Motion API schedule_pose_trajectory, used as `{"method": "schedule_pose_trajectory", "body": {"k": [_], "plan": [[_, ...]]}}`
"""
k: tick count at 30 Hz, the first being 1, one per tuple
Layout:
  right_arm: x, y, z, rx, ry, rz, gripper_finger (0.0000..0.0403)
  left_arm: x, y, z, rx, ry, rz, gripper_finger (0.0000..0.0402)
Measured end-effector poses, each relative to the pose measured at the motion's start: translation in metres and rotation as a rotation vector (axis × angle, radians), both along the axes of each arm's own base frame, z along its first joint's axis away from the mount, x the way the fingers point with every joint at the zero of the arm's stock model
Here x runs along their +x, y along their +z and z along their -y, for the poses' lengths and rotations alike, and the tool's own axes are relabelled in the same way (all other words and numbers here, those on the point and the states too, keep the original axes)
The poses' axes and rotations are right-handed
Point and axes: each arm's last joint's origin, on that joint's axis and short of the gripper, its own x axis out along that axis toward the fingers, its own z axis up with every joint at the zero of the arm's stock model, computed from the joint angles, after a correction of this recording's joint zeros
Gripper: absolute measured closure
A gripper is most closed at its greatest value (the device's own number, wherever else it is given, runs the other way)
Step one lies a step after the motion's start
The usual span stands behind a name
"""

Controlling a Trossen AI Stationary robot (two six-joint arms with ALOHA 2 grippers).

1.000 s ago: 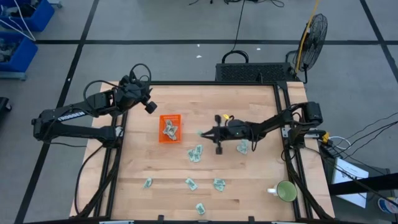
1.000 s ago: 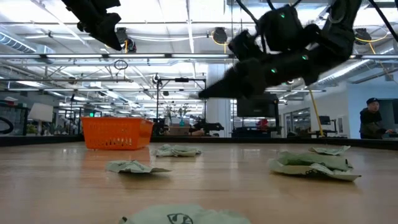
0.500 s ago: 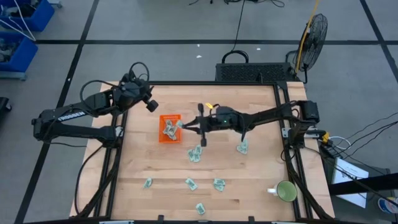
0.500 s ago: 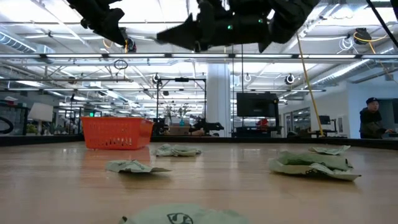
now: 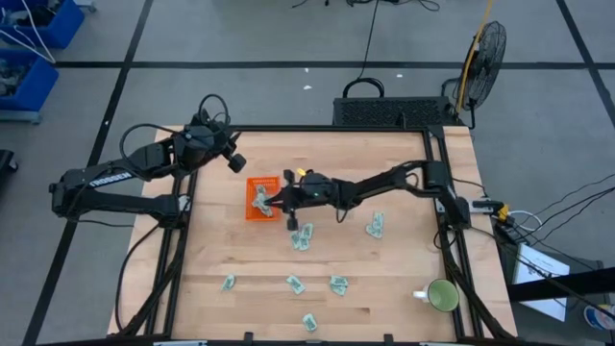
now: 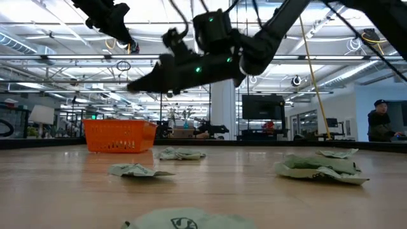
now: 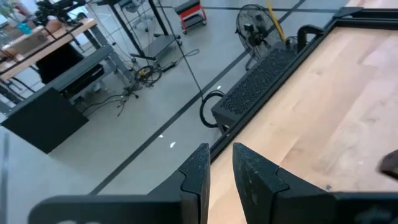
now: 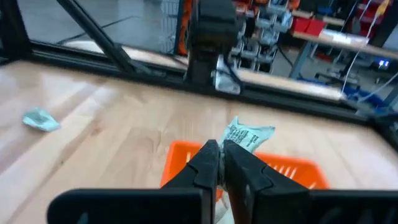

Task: Pick and place Stevia / Truvia into bins
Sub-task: Put the green stevia packet into the orange bin

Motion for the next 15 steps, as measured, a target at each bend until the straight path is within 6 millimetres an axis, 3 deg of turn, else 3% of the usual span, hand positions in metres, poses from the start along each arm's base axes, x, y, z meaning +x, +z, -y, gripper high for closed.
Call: {"method": "schedule_pose_trajectory", "body": {"k": [7, 15], "plan": [[0.010, -0.027, 0.006, 0.009, -0.010, -0.074, 0.0382, 0.000, 0.000, 0.000, -0.013, -0.019, 0.005, 0.0325], [0.009, -0.027, 0.014, 0.037, -0.033, -0.093, 0.0355, 0.001, -0.001, 0.001, -0.049, -0.039, 0.027, 0.0325]]}}
